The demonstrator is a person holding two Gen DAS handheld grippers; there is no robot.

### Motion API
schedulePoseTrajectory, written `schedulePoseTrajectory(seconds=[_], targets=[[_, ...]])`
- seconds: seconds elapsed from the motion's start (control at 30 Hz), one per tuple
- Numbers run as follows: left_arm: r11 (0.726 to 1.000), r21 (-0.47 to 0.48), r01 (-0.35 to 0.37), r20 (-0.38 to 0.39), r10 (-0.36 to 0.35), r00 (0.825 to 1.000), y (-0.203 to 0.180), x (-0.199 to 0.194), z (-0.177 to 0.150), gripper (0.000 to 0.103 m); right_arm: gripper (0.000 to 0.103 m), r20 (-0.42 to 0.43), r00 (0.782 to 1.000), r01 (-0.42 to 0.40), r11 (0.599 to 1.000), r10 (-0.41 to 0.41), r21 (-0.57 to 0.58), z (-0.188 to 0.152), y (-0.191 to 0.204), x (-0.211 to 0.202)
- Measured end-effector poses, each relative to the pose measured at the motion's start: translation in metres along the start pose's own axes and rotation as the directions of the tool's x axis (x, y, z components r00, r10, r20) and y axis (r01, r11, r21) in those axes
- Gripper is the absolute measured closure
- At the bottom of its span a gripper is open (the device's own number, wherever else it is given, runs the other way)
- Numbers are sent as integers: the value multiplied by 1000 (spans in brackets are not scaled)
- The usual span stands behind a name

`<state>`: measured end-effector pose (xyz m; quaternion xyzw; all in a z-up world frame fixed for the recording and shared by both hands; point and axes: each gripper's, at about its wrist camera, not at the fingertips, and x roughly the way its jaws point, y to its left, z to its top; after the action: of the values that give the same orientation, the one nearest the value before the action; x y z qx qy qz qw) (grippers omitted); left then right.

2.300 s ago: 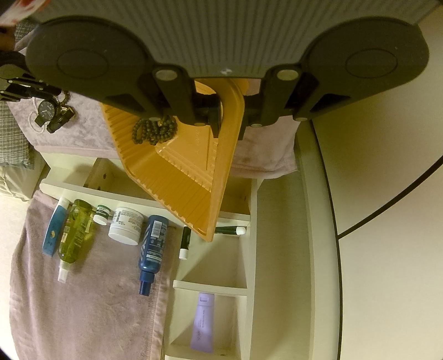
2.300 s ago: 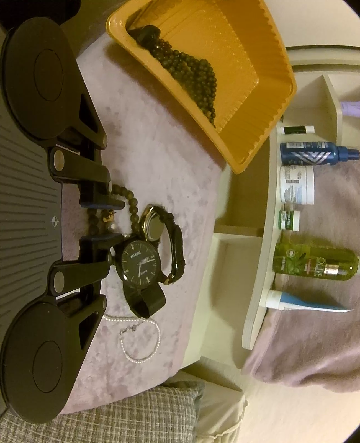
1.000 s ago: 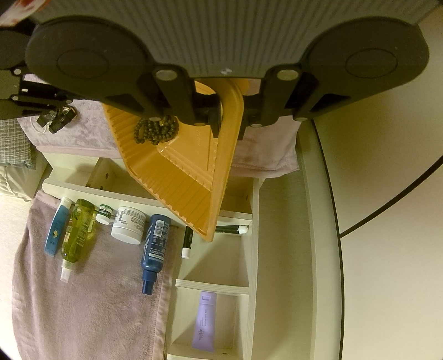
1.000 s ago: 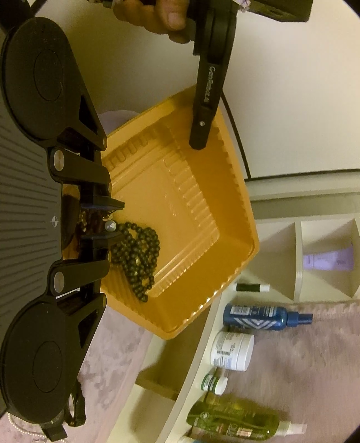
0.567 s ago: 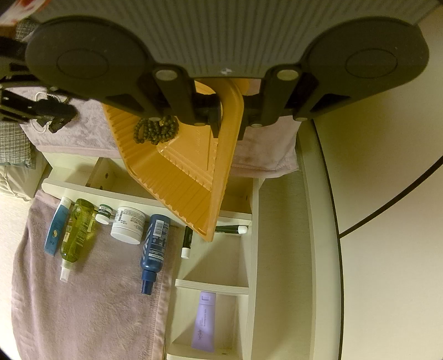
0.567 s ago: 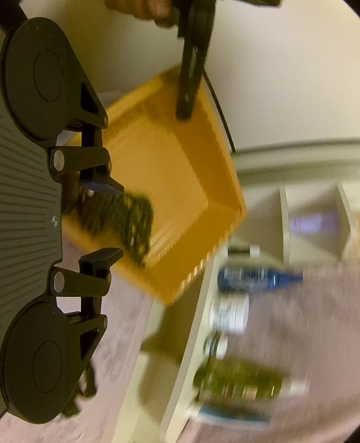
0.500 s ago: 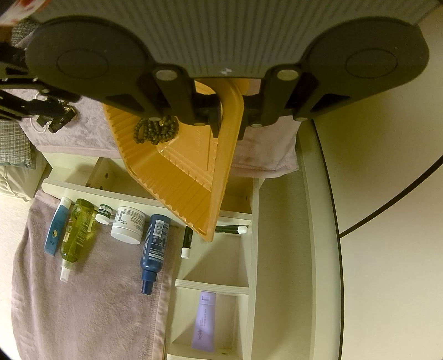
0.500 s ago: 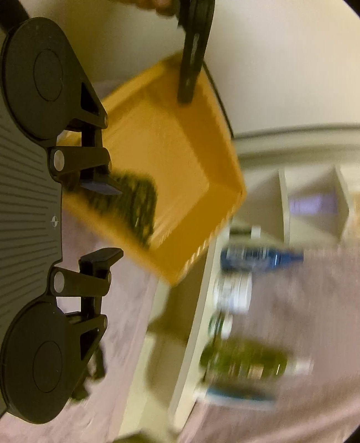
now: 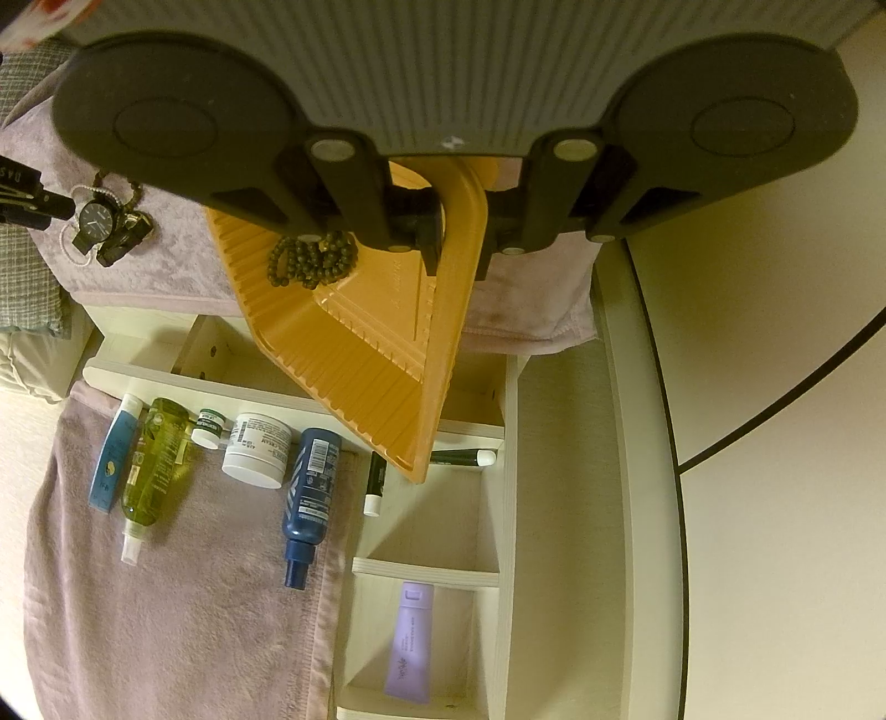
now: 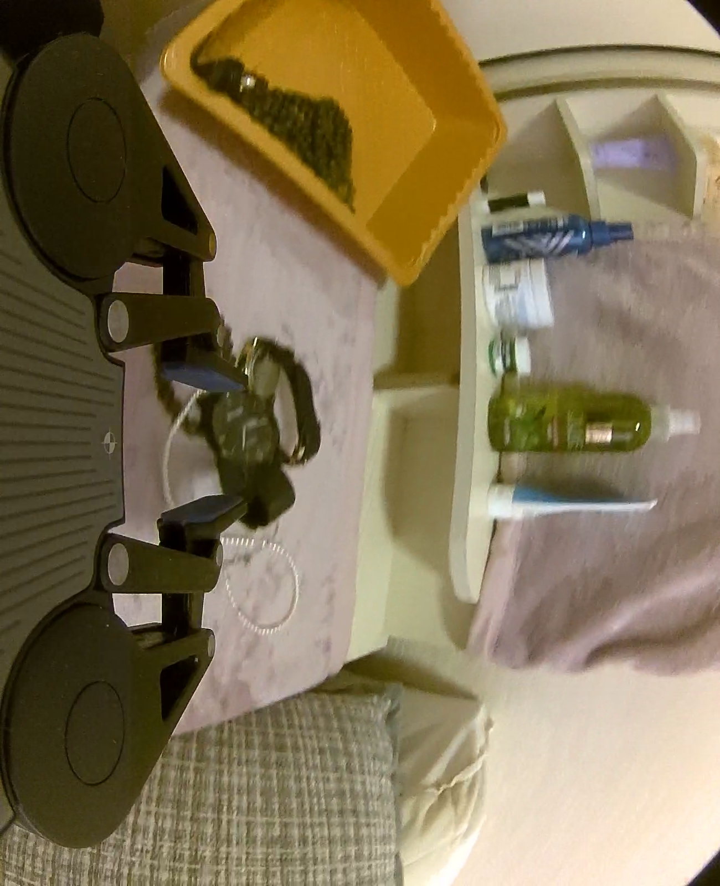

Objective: Organize jewelry
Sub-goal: 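Move the open right gripper back over the white pearl necklace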

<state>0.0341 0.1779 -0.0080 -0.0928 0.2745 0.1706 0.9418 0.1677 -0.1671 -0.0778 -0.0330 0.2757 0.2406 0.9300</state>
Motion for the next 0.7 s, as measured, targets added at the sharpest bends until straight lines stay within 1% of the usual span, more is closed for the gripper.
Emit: schedulePoseTrajectory(seconds=[0.17,0.27,0.33,0.4,0.53,0.6,0.63,0.7], targets=[[1000,-1,0,0,0,1000,0,0,0,95,60,-27,1000,6,1000,-7,-15,-6,0,5],[1000,2,0,0,0,1000,0,0,0,95,60,-53,998,12,997,-16,-72,-12,6,12],[1000,0,0,0,0,1000,0,0,0,95,60,-72,997,11,989,-22,-146,-17,12,16],[1000,-1,1,-1,-1,1000,0,0,0,95,60,-86,996,9,976,-29,-220,-21,17,19],[1000,0,2,-2,-2,1000,1,0,1,95,61,-86,996,-15,948,-12,-317,-25,20,21],[1000,0,2,-2,-2,1000,1,0,1,95,65,-99,995,-50,933,16,-356,-24,17,21],[1000,0,1,-1,-1,1000,0,0,0,95,68,-107,994,-64,925,25,-375,-23,15,22],[1000,-2,1,-1,-1,1000,1,0,1,95,70,-122,992,-90,902,42,-422,-22,11,23]])
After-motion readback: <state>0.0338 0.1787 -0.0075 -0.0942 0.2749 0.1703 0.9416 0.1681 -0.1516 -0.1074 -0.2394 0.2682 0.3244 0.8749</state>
